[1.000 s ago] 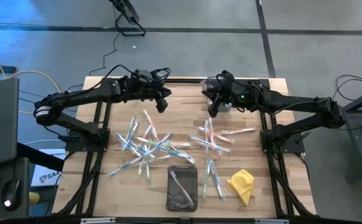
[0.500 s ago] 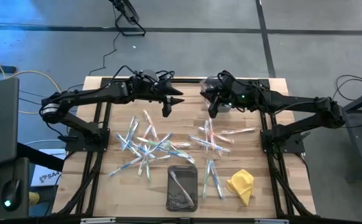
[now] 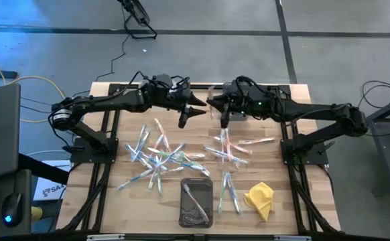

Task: Pick & Place Toothbrushes
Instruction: Put the orange toothbrush into the bottom black bin

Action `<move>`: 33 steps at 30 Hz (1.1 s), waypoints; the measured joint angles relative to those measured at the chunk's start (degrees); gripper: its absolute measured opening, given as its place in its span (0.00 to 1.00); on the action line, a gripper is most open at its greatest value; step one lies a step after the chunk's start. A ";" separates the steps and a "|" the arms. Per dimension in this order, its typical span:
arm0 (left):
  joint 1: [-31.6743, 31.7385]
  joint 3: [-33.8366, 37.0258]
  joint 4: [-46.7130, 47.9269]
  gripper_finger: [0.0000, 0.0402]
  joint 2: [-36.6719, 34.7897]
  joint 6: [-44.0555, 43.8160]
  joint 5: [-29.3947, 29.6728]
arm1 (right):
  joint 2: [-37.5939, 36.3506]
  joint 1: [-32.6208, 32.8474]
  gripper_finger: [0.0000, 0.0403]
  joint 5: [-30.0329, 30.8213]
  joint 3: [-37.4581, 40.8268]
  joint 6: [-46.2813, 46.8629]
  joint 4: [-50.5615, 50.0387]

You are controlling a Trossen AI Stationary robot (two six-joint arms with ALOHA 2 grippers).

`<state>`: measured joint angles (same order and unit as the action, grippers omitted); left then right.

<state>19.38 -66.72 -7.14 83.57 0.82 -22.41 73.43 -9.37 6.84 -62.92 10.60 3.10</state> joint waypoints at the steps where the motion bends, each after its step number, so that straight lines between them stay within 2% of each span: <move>1: 0.00 0.00 0.00 0.37 0.00 -0.02 0.00 | 0.42 0.00 0.06 0.01 0.00 0.14 0.18; 10: -0.21 0.00 0.00 0.37 0.02 -0.03 -0.13 | 6.64 0.00 0.06 -2.94 0.02 0.16 11.32; 23: -0.39 0.00 2.25 0.37 0.02 -0.11 -0.17 | 7.57 -0.02 0.06 -0.70 0.02 -1.33 11.65; 27: -0.39 0.00 2.64 0.32 0.02 -0.13 -0.17 | 7.47 -0.02 0.06 -0.75 0.02 -1.52 11.62; 33: -0.39 0.00 2.82 0.18 0.02 -0.20 -0.17 | 7.47 -0.02 0.06 -0.77 0.02 -1.46 11.53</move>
<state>18.98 -66.72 -4.32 83.59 0.62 -22.58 80.90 -9.39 6.07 -62.89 9.14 14.62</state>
